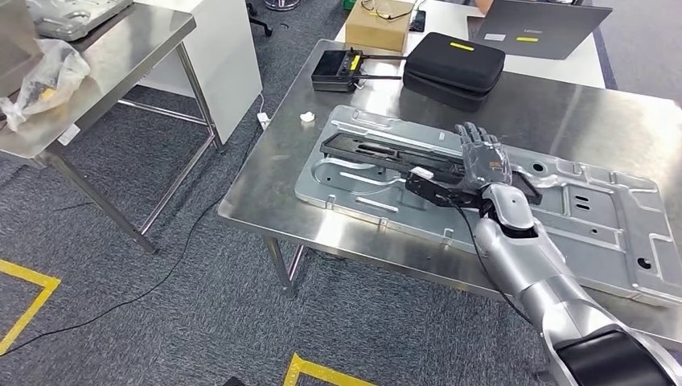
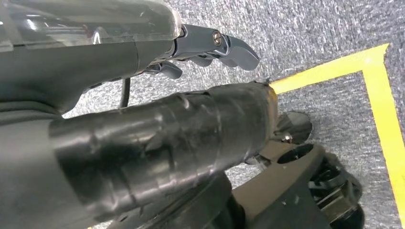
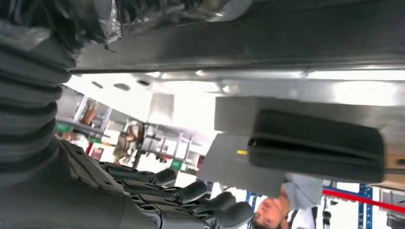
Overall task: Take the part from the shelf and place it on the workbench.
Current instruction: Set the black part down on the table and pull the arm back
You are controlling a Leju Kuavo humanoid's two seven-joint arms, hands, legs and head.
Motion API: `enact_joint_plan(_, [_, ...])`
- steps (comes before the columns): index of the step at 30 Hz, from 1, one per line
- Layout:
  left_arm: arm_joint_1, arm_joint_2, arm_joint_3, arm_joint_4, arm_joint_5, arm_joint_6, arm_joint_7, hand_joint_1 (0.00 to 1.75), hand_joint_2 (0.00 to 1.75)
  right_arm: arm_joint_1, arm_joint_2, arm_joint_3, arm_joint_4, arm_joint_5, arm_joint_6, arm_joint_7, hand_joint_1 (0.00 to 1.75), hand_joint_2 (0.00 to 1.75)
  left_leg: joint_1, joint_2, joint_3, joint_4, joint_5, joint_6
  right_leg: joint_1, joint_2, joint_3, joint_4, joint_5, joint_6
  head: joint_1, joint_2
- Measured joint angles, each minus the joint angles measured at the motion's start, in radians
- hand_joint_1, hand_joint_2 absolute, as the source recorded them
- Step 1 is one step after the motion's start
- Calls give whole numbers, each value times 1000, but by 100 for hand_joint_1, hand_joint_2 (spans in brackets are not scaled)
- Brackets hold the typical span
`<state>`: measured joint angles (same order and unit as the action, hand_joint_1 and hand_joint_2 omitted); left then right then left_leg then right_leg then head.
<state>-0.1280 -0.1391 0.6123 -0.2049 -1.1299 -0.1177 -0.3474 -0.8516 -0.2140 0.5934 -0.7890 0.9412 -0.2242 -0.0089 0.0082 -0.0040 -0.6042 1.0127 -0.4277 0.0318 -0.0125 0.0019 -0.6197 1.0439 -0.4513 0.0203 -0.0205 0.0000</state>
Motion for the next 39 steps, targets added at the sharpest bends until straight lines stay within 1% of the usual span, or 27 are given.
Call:
enact_joint_plan(1, [-1,0,-1,0,0,0,0,0,0,2,0,-2,2,-1,-3,-1,0,0,1,1,2,-5,4,6,-1,0,-15,35,-23,4,0,0])
enact_joint_plan(3, [-2,0,-2,0,0,0,0,0,0,5,0,-4,6,-2,-8,-4,0,0,1,0,2,-7,6,11,-2,-1,-70,154,-83,9,0,0])
enact_joint_plan(4, [-1,0,-2,0,0,0,0,0,0,8,0,-5,9,-2,-10,-4,0,0,0,0,1,-7,5,13,-2,-1,-97,211,-104,10,0,0])
enact_joint_plan(5, [0,0,-2,0,0,1,1,0,0,12,0,-6,12,-2,-10,-5,0,0,0,-1,1,-6,5,13,-2,-1,-114,242,-108,11,0,0])
enact_joint_plan(6, [0,0,-2,0,1,1,1,0,0,15,0,-6,14,-2,-11,-5,0,0,-1,-1,1,-5,4,14,-2,-1,-114,237,-93,10,0,0])
enact_joint_plan(7, [0,-1,-2,0,1,1,2,0,0,16,0,-6,16,-2,-11,-6,0,0,-1,-2,1,-2,2,13,-1,-1,-96,198,-63,8,0,0])
enact_joint_plan(8, [0,-1,-2,0,2,1,3,0,0,15,0,-7,17,-2,-11,-7,0,0,-1,-2,1,1,0,12,-1,-1,-67,136,-27,4,0,0])
enact_joint_plan(10, [-2,-2,-2,0,3,0,3,0,0,8,0,-10,17,-2,-10,-9,0,0,-4,-2,-1,6,-4,5,5,-1,-13,25,13,-5,0,0])
enact_joint_plan(12, [-3,-2,-2,0,5,0,3,0,0,2,1,-12,17,-2,-11,-10,0,0,-6,-2,-3,8,-6,-3,11,0,3,-12,11,-13,0,0])
enact_joint_plan(14, [-3,-2,-2,0,5,0,3,0,0,0,0,-13,17,-1,-14,-8,0,0,-6,-2,-2,9,-8,-13,7,-1,8,-21,15,-22,0,0])
enact_joint_plan(15, [-3,-2,-2,0,4,0,3,0,0,-3,0,-14,16,0,-15,-7,0,0,-7,-2,-7,22,-19,-19,4,-2,12,-26,17,-28,-1,0])
enact_joint_plan(17, [-3,-2,-2,0,4,0,3,0,0,-12,0,-15,14,1,-14,-6,0,0,-4,-2,-42,102,-67,-28,-2,-4,19,-34,22,-38,-1,0])
enact_joint_plan(19, [-2,-2,-2,0,4,0,3,0,0,-22,-2,-15,12,1,-9,-4,0,0,1,-1,-104,231,-124,-36,-2,-4,19,-33,22,-42,-1,0])
enact_joint_plan(20, [-1,-2,-2,0,4,1,3,0,0,-25,-4,-16,10,2,-7,-3,0,0,4,-1,-126,275,-135,-39,-1,-4,19,-32,21,-42,-1,0])
enact_joint_plan(21, [0,-2,-2,0,4,1,2,0,0,-28,-6,-17,7,3,-4,-1,0,0,5,0,-133,284,-127,-40,-2,-3,19,-31,20,-41,-1,0])
enact_joint_plan(22, [1,-2,-2,0,4,1,0,0,0,-31,-9,-19,3,3,-2,2,0,0,7,0,-120,253,-100,-41,-2,-3,19,-28,18,-39,-1,0])
enact_joint_plan(23, [0,-2,-2,0,4,0,-1,0,0,-34,-11,-20,-1,4,0,3,0,0,9,0,-90,190,-62,-41,-3,-2,19,-24,15,-36,-1,0])
enact_joint_plan(25, [-1,-2,-2,0,4,0,-4,0,0,-45,-17,-21,-9,6,3,5,0,0,8,0,-30,65,-14,-36,-2,1,17,-15,8,-27,-1,0])
enact_joint_plan(26, [-2,-2,-2,0,5,0,-4,0,0,-50,-20,-22,-12,7,4,5,0,0,7,-1,-14,31,-6,-32,0,1,15,-12,7,-21,-1,0])
enact_joint_plan(27, [-2,-2,-2,0,5,-1,-3,0,0,-53,-23,-22,-14,9,6,6,0,0,5,-1,-10,21,-9,-28,2,2,14,-12,7,-16,0,0])
enact_joint_plan(30, [-3,-2,-2,0,6,-4,-3,0,0,-57,-29,-23,-21,11,7,7,0,0,4,-2,-10,12,-1,-9,-2,1,10,-7,1,0,0,0])
enact_joint_plan(32, [-4,-2,-2,0,7,-6,-3,0,0,-59,-32,-23,-22,11,7,7,0,0,7,-2,-8,6,4,4,-4,1,-18,59,-43,8,0,0])
enact_joint_plan(34, [-3,-2,-2,0,7,-7,-3,0,0,-57,-34,-23,-22,12,7,8,0,0,5,-2,-9,6,5,9,-4,0,-77,190,-107,12,0,0])
enact_joint_plan(35, [-3,-2,-2,0,7,-7,-3,0,0,-54,-34,-23,-22,13,8,8,0,0,4,-2,-10,6,5,9,-3,0,-103,243,-124,13,0,0])
enact_joint_plan(36, [-2,-2,-2,0,7,-8,-3,0,0,-51,-34,-23,-22,13,8,9,0,0,2,-2,-10,6,5,10,-3,0,-116,266,-123,12,0,0])
enact_joint_plan(37, [-3,-2,-2,0,7,-8,-3,0,0,-48,-34,-23,-22,14,8,9,0,0,1,-2,-9,7,5,10,-3,0,-110,250,-104,10,0,0])
enact_joint_plan(39, [-3,-2,-2,0,7,-8,-3,0,0,-49,-34,-23,-22,14,8,9,0,0,0,-3,-8,8,4,9,0,0,-51,123,-36,0,0,0])
